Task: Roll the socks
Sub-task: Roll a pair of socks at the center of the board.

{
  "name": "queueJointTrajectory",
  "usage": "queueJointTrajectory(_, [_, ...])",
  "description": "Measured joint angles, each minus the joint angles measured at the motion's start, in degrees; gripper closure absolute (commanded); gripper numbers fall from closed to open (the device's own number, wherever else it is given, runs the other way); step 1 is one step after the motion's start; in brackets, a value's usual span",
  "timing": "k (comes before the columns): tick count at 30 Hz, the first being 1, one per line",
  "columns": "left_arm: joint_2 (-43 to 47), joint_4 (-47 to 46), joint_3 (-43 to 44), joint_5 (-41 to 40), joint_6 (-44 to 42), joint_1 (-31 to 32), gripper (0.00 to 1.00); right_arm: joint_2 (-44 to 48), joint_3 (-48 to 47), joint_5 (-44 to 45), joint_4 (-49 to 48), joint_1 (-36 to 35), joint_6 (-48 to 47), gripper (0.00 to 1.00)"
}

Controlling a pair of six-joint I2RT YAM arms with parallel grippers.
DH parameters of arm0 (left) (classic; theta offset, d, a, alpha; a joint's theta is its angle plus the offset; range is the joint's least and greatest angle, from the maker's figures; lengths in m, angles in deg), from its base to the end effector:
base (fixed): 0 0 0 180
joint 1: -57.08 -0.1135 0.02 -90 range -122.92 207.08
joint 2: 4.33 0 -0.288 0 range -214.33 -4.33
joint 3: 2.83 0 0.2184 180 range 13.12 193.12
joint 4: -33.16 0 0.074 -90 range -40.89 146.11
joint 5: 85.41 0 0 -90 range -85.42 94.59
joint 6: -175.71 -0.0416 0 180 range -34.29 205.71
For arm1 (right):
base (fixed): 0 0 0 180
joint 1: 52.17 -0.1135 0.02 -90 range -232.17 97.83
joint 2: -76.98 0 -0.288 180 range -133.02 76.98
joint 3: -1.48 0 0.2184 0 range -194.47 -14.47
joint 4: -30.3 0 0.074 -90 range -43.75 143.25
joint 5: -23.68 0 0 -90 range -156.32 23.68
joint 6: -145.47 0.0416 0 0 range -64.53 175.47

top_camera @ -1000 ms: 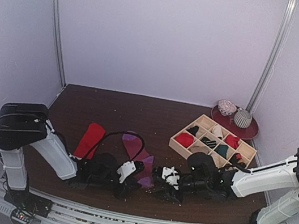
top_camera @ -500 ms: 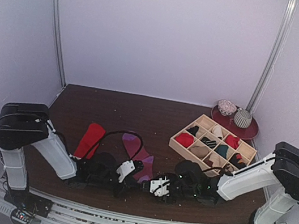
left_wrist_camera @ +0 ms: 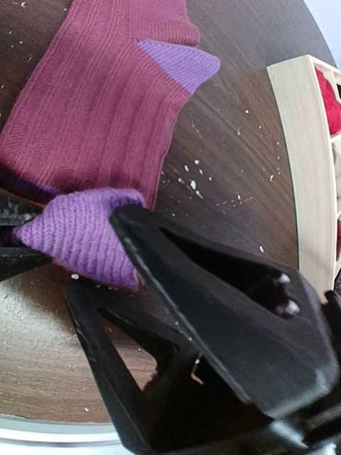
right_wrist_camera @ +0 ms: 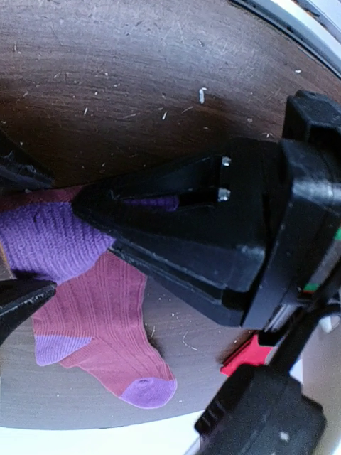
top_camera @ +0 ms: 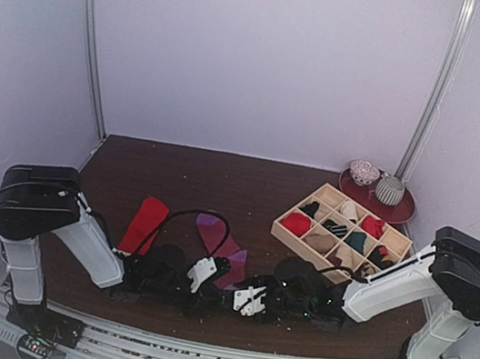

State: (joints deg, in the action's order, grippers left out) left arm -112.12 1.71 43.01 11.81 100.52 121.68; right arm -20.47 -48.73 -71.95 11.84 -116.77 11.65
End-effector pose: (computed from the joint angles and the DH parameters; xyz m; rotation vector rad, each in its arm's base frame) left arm 0.1283 -0.2823 0.1365 1.0201 2.0056 -0.9302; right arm 0.1279 0.2789 0.1832 -1.7273 1.1705 0.3234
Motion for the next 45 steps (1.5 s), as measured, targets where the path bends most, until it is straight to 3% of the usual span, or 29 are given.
queueJointTrajectory(7, [-0.2,-0.39,0.02,0.57,0.0,-0.11,1.0,-3.39,-1.6,0.55,0.0,0.57,0.46,0.6])
queueJointTrajectory(12, [0.0,-0.5,-0.2,0.63,0.0,-0.11,0.97,-4.37,-2.6,0.52,1.09,1.31,2.91,0.87])
queueJointTrajectory(14, [0.31,-0.44,-0.44,0.59,-0.02,-0.11,0.8,-4.72,-3.48,0.31,2.67,1.36,4.57,0.93])
queueJointTrajectory(15, [0.7,-0.13,-0.68,0.46,0.0,-0.11,0.51,-4.83,-4.22,0.22,3.61,1.38,5.79,0.94])
queueJointTrajectory(16, [1.18,0.28,-0.96,0.48,0.04,-0.11,0.32,-4.85,-4.96,0.11,4.57,1.42,7.04,0.94])
queueJointTrajectory(17, [1.97,0.87,-1.44,0.44,-0.07,0.04,0.21,-4.87,-5.46,0.02,5.33,1.49,8.11,0.95])
queueJointTrajectory(19, [3.98,1.95,-2.51,-0.26,-0.11,0.52,0.12,-4.9,-6.14,-0.76,6.93,1.64,10.75,0.95])
queueJointTrajectory(26, [14.16,12.5,-7.54,-10.6,-1.77,2.01,0.04,-4.74,-10.78,-9.53,15.89,4.74,22.34,0.95])
queueJointTrajectory(29, [18.23,16.31,-9.27,-19.12,-3.76,4.13,0.02,-5.11,-13.68,-14.03,21.4,6.16,27.76,0.95])
queueJointTrajectory(32, [20.65,16.2,-10.38,-26.93,-6.75,5.51,0.02,-6.95,-17.07,-18.03,25.77,7.19,32.48,0.95])
queueJointTrajectory(35, [23.28,10.01,-14.19,-32.33,-10.75,5.9,0.02,-8.02,-18.71,-20.98,27.56,7.78,36.59,0.95])
queueJointTrajectory(40, [24.87,-2.25,-20.52,-29.22,-17.46,5.88,0.17,-8.76,-18.99,-26.36,28.3,9.66,42.4,0.95])
queueJointTrajectory(45, [17.29,-5.88,-14.62,-20.0,-22.56,5.62,0.21,-9.62,-18.97,-30.51,28.15,11.34,46.51,0.95])
